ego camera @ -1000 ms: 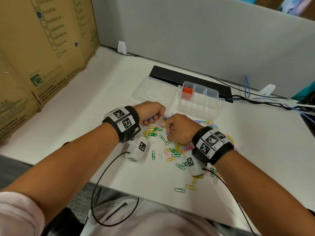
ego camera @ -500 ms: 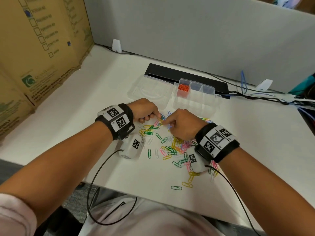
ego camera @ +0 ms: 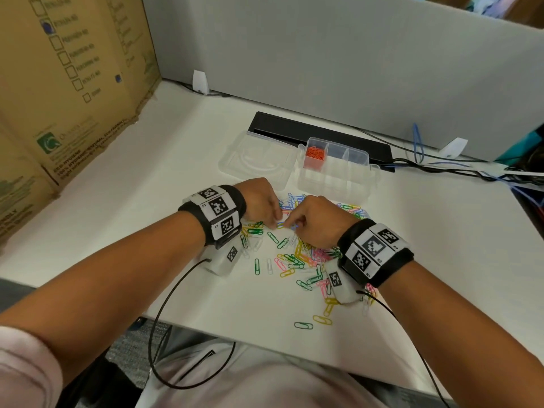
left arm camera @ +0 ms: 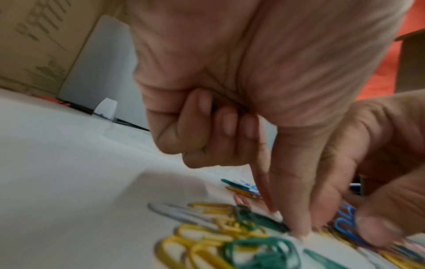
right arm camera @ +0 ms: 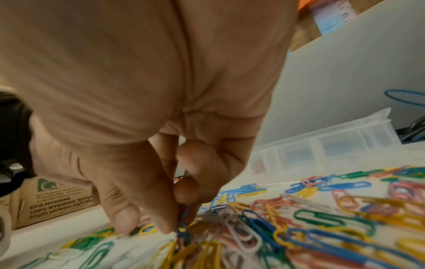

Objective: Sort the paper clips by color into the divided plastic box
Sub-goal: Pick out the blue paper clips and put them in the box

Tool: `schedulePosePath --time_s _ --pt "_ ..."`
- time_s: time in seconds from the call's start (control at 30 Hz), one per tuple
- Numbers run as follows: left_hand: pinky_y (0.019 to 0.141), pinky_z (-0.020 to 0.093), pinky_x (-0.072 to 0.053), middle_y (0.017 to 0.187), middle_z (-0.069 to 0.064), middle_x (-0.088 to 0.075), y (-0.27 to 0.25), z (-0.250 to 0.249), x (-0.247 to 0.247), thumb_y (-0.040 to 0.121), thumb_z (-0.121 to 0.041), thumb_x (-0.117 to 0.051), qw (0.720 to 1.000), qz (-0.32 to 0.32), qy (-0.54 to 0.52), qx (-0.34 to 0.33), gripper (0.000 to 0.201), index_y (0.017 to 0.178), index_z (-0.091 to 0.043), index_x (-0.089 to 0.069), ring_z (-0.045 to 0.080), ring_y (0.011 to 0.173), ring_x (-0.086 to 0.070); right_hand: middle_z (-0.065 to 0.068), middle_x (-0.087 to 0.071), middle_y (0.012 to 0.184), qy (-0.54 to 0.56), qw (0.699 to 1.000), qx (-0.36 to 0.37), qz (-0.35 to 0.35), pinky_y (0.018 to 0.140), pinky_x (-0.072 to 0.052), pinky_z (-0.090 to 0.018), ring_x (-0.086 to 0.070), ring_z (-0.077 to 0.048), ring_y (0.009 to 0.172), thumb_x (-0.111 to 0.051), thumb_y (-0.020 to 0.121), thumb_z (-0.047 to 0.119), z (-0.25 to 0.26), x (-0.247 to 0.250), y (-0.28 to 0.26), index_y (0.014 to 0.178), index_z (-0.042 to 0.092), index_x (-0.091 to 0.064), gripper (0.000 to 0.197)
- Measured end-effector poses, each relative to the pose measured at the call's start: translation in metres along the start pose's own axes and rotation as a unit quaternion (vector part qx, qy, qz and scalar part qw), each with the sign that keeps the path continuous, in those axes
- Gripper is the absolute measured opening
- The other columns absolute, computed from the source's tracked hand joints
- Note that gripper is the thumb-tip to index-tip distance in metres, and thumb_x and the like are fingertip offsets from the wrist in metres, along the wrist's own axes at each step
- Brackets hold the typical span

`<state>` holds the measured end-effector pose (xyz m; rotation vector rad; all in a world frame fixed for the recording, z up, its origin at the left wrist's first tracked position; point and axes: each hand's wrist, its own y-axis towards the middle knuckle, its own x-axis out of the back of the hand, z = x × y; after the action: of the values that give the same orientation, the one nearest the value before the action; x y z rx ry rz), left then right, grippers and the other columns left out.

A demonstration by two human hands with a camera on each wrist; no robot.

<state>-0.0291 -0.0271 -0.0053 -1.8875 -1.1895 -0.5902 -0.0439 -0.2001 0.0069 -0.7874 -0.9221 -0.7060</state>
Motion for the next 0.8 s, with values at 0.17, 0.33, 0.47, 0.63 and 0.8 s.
schedulePosePath --time_s 0.17,0.33,0.47,0.63,0.8 --pt "0.085 0.024 -0.050 0.097 -0.006 -0.072 -0.001 -0.007 -0.002 0.079 -0.016 -0.077 0.998 -0.016 0.066 -0.009 0.016 0.093 -0.022 -0.079 0.011 0.093 -0.063 0.011 -0.057 0.085 -0.007 1.000 -0.003 0.013 0.074 -0.041 -0.021 -0.052 -0.008 0.081 -0.057 0.084 -0.001 -0.004 0.003 -0.005 0.106 0.020 -0.078 0.037" --pt "0.088 0.032 -0.055 0.096 -0.006 -0.072 0.000 -0.009 -0.002 0.078 -0.027 -0.074 0.997 -0.016 0.074 -0.001 0.015 0.092 -0.023 -0.078 0.014 0.093 -0.064 0.013 -0.056 0.088 -0.007 1.000 -0.001 0.017 0.076 -0.042 -0.021 -0.052 -0.007 0.083 -0.057 0.085 -0.001 -0.008 0.004 -0.010 0.106 0.022 -0.078 0.038" --pt "0.086 0.028 -0.053 0.096 -0.010 -0.072 -0.001 -0.016 -0.008 0.075 -0.025 -0.080 0.995 -0.011 0.094 -0.035 0.017 0.092 -0.026 -0.078 0.010 0.092 -0.063 0.013 -0.055 0.083 -0.009 1.000 0.002 0.017 0.074 -0.042 -0.022 -0.053 -0.008 0.080 -0.057 0.084 -0.001 -0.010 0.002 -0.011 0.105 0.023 -0.078 0.038" --pt "0.082 0.026 -0.052 0.091 -0.010 -0.072 0.003 -0.014 -0.002 0.079 -0.022 -0.076 0.994 -0.013 0.110 -0.018 0.010 0.087 -0.027 -0.078 0.012 0.091 -0.063 0.015 -0.053 0.081 -0.006 1.000 -0.005 0.023 0.075 -0.042 -0.023 -0.053 -0.009 0.083 -0.058 0.083 0.000 -0.015 0.004 -0.016 0.102 0.021 -0.078 0.035" --pt "0.084 0.028 -0.052 0.088 -0.013 -0.072 0.003 -0.017 -0.008 0.073 -0.035 -0.082 0.996 -0.011 0.076 -0.039 0.015 0.086 -0.028 -0.079 0.007 0.089 -0.063 0.016 -0.054 0.077 0.006 1.000 0.008 0.004 0.073 -0.042 -0.022 -0.053 -0.009 0.077 -0.058 0.087 0.001 -0.016 0.007 -0.021 0.105 0.020 -0.077 0.033"
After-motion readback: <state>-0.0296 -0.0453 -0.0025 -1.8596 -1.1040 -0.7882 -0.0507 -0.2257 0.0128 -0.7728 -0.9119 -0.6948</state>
